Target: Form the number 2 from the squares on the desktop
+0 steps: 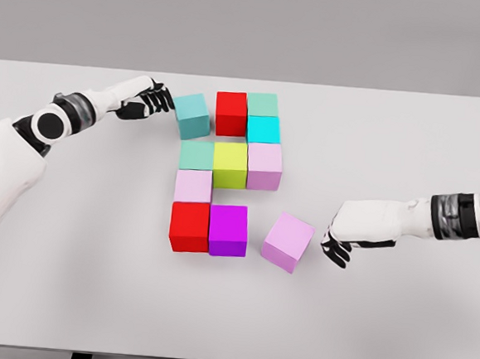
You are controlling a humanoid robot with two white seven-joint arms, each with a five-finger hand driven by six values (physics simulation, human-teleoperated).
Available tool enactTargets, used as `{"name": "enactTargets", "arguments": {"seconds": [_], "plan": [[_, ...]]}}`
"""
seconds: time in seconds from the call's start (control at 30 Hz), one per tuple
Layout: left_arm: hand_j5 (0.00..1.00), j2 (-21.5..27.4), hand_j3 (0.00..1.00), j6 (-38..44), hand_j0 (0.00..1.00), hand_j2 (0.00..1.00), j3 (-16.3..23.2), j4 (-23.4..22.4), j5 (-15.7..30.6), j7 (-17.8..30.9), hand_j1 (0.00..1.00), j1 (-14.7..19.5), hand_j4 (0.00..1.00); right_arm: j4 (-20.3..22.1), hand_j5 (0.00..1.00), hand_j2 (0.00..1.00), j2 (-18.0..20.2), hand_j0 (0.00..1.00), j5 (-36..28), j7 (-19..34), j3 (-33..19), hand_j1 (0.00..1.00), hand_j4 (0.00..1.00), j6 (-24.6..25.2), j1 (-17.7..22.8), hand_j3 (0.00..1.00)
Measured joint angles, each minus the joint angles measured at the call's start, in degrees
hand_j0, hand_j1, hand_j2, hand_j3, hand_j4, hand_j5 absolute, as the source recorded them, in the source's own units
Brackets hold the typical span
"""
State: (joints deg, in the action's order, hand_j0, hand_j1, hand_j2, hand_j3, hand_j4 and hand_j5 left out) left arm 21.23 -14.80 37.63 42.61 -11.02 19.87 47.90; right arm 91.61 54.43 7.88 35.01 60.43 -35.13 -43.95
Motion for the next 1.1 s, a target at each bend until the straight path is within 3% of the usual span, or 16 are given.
{"name": "enactTargets", "arguments": {"seconds": [0.37,1.1], "plan": [[0.45,0.2,0.45,0.12,0.45,0.45,-0.2,-0.27,-0.06,-0.69,0.45,-0.09,0.45,-2.21,0.18,0.18,-3.18,0.18,0.54,0.01,0.03,0.18,0.18,0.02,-0.35,0.18],[0.45,-2.24,0.45,0.36,0.45,0.45,-0.04,-2.03,-0.61,-2.03,0.45,0.35,0.45,-4.1,0.18,0.18,-5.77,0.18,0.72,0.0,-0.19,0.18,0.18,0.0,-1.85,0.18]]}}
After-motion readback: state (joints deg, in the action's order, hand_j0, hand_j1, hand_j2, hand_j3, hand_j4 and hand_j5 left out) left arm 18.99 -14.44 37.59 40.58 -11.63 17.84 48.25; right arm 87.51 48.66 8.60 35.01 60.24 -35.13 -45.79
